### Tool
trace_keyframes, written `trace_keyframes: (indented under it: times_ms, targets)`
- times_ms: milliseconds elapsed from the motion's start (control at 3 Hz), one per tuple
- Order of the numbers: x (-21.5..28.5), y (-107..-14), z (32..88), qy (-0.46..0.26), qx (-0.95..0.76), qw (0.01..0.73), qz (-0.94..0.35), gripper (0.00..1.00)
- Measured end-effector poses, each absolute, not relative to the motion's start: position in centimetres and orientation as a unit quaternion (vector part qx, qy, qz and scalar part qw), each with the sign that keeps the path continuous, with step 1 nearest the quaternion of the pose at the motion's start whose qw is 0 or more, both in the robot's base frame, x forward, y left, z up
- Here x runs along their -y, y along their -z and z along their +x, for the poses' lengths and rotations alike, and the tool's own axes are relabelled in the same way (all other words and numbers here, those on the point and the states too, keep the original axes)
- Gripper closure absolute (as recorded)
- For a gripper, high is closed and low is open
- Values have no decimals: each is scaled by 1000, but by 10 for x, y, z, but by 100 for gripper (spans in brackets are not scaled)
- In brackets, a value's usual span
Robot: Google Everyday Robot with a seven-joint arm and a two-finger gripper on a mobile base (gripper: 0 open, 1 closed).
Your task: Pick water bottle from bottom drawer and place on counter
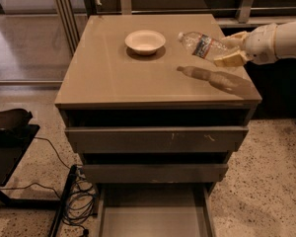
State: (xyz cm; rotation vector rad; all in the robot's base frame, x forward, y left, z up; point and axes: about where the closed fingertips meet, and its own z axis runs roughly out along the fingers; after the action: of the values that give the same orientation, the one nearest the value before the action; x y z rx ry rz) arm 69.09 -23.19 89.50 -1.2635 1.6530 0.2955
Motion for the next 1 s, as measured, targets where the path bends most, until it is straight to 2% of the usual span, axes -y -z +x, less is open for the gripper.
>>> trace_keyframes:
  times_ms: [333, 1000]
  targets:
    - [205, -889, 706, -114, -704, 492, -499, 100]
    - [157, -853, 701, -140, -716, 451, -514, 100]
